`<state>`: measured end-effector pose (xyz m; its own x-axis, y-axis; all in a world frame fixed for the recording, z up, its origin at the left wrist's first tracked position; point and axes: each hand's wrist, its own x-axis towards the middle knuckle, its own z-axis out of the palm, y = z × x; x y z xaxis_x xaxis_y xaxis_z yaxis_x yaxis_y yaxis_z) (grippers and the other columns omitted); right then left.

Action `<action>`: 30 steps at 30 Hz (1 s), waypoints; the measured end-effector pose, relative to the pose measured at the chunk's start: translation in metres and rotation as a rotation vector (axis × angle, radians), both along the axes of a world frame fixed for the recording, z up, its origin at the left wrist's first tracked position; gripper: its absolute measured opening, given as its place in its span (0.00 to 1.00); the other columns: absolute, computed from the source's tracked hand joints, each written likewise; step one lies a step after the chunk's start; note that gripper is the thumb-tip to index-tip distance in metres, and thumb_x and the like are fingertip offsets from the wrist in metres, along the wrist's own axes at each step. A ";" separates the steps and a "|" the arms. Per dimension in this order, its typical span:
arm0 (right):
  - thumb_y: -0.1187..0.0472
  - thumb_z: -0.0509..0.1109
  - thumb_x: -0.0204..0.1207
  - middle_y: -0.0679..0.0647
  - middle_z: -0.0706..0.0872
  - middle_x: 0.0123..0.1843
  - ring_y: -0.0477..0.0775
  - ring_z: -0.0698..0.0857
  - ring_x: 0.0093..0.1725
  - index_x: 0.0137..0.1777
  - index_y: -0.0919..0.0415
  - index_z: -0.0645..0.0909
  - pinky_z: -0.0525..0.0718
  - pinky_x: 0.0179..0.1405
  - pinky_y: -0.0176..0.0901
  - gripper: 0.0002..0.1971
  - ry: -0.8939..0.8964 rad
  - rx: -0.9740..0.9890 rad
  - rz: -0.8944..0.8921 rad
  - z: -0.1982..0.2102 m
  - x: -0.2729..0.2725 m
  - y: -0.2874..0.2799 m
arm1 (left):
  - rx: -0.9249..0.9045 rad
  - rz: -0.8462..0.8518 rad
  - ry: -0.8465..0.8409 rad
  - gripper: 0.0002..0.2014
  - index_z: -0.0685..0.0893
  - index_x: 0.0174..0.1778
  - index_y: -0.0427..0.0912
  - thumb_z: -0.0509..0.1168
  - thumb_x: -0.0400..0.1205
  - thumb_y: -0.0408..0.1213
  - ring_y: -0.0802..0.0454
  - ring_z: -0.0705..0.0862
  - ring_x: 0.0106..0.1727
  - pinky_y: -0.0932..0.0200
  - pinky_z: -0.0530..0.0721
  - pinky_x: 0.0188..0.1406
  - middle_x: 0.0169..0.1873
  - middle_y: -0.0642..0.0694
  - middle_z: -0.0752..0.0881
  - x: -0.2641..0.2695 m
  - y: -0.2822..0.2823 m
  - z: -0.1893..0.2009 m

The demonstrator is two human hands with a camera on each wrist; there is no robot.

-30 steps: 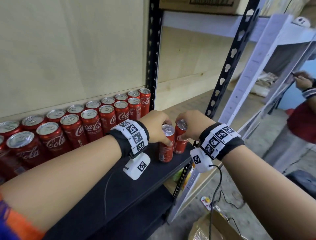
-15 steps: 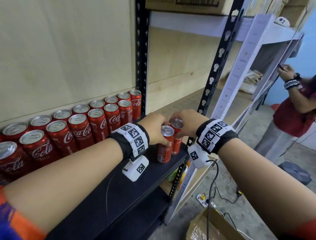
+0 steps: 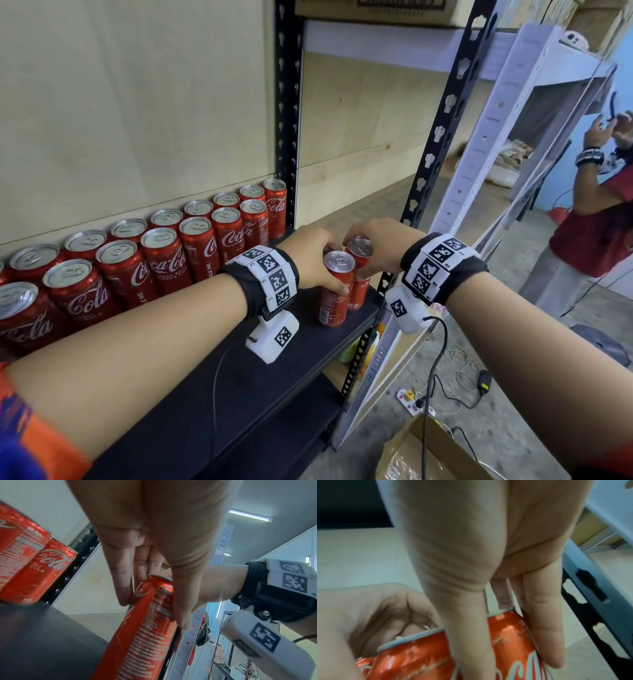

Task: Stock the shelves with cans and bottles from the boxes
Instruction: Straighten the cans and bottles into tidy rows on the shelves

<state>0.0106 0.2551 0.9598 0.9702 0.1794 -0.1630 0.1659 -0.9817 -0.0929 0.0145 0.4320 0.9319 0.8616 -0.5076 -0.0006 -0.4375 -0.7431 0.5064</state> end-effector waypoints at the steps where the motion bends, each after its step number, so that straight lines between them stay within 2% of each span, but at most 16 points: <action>1: 0.54 0.88 0.63 0.51 0.83 0.70 0.56 0.83 0.66 0.76 0.48 0.76 0.83 0.62 0.50 0.41 0.011 -0.003 -0.003 0.003 0.000 0.000 | 0.017 -0.005 0.012 0.38 0.85 0.65 0.45 0.88 0.60 0.51 0.54 0.87 0.57 0.51 0.87 0.62 0.58 0.50 0.89 0.000 0.002 0.002; 3: 0.56 0.88 0.63 0.50 0.82 0.71 0.54 0.83 0.65 0.79 0.47 0.72 0.84 0.59 0.48 0.44 0.025 -0.005 -0.006 0.010 0.000 -0.001 | 0.121 -0.023 0.032 0.47 0.77 0.75 0.45 0.87 0.61 0.53 0.51 0.84 0.65 0.51 0.84 0.66 0.66 0.49 0.85 0.002 0.010 0.012; 4: 0.57 0.88 0.64 0.49 0.82 0.71 0.53 0.84 0.63 0.80 0.45 0.72 0.84 0.55 0.46 0.44 0.021 0.003 -0.005 0.016 0.001 -0.002 | 0.186 -0.025 0.028 0.49 0.75 0.78 0.46 0.87 0.61 0.55 0.50 0.82 0.67 0.52 0.83 0.65 0.69 0.49 0.83 0.004 0.015 0.018; 6: 0.57 0.85 0.67 0.46 0.82 0.68 0.50 0.83 0.60 0.79 0.43 0.72 0.83 0.49 0.41 0.41 -0.011 0.038 -0.003 0.031 0.002 -0.001 | 0.284 0.002 -0.006 0.46 0.76 0.77 0.47 0.84 0.64 0.58 0.50 0.81 0.66 0.57 0.84 0.56 0.69 0.50 0.82 0.007 0.030 0.035; 7: 0.55 0.84 0.69 0.45 0.82 0.67 0.49 0.83 0.59 0.78 0.42 0.72 0.83 0.50 0.42 0.38 -0.037 0.059 0.002 0.040 0.003 0.002 | 0.309 0.030 -0.024 0.43 0.77 0.76 0.48 0.82 0.66 0.60 0.50 0.82 0.64 0.57 0.84 0.51 0.67 0.51 0.83 0.009 0.038 0.044; 9: 0.52 0.82 0.71 0.45 0.83 0.66 0.48 0.83 0.57 0.78 0.43 0.74 0.82 0.55 0.45 0.35 -0.086 0.101 0.022 0.054 0.009 0.010 | 0.337 0.097 -0.054 0.40 0.80 0.73 0.49 0.79 0.68 0.63 0.51 0.83 0.61 0.53 0.85 0.57 0.64 0.52 0.84 0.012 0.056 0.060; 11: 0.49 0.81 0.73 0.45 0.84 0.65 0.48 0.83 0.56 0.78 0.45 0.74 0.80 0.57 0.44 0.33 -0.125 0.130 0.060 0.064 0.018 0.024 | 0.360 0.174 -0.070 0.40 0.80 0.73 0.49 0.78 0.69 0.65 0.50 0.83 0.62 0.49 0.83 0.64 0.65 0.51 0.84 0.019 0.074 0.071; 15: 0.47 0.78 0.75 0.46 0.85 0.63 0.49 0.83 0.54 0.76 0.47 0.76 0.81 0.55 0.44 0.29 -0.182 0.181 0.151 0.072 0.042 0.058 | 0.387 0.328 -0.077 0.40 0.79 0.74 0.46 0.77 0.70 0.64 0.47 0.83 0.63 0.48 0.82 0.66 0.65 0.48 0.84 0.035 0.107 0.083; 18: 0.47 0.77 0.75 0.49 0.86 0.64 0.51 0.83 0.56 0.74 0.51 0.78 0.80 0.52 0.43 0.28 -0.184 0.163 0.239 0.067 0.064 0.084 | 0.389 0.407 -0.081 0.38 0.79 0.73 0.45 0.78 0.71 0.62 0.46 0.83 0.63 0.49 0.82 0.65 0.65 0.47 0.84 0.044 0.120 0.081; 21: 0.48 0.78 0.74 0.52 0.86 0.66 0.54 0.84 0.62 0.74 0.53 0.79 0.84 0.59 0.48 0.28 -0.162 0.120 0.309 0.058 0.083 0.109 | 0.338 0.450 -0.074 0.35 0.80 0.72 0.44 0.79 0.72 0.58 0.45 0.83 0.64 0.50 0.82 0.66 0.66 0.46 0.84 0.050 0.127 0.069; 24: 0.50 0.79 0.73 0.53 0.86 0.65 0.55 0.85 0.61 0.72 0.53 0.79 0.86 0.60 0.50 0.28 -0.150 0.091 0.352 0.047 0.100 0.127 | 0.286 0.480 -0.080 0.32 0.81 0.72 0.45 0.79 0.73 0.53 0.46 0.83 0.65 0.56 0.80 0.63 0.68 0.46 0.83 0.055 0.129 0.057; 28: 0.53 0.81 0.69 0.53 0.86 0.63 0.56 0.86 0.59 0.69 0.54 0.82 0.86 0.53 0.46 0.27 -0.153 0.088 0.391 0.034 0.119 0.142 | 0.276 0.523 -0.092 0.34 0.80 0.74 0.46 0.79 0.73 0.52 0.46 0.84 0.65 0.57 0.79 0.59 0.68 0.46 0.84 0.064 0.124 0.049; 30: 0.53 0.83 0.67 0.54 0.87 0.63 0.57 0.86 0.58 0.68 0.54 0.83 0.82 0.47 0.43 0.28 -0.138 0.068 0.415 0.029 0.128 0.146 | 0.312 0.540 -0.090 0.31 0.82 0.71 0.46 0.80 0.72 0.52 0.45 0.86 0.59 0.56 0.83 0.56 0.62 0.47 0.87 0.067 0.118 0.045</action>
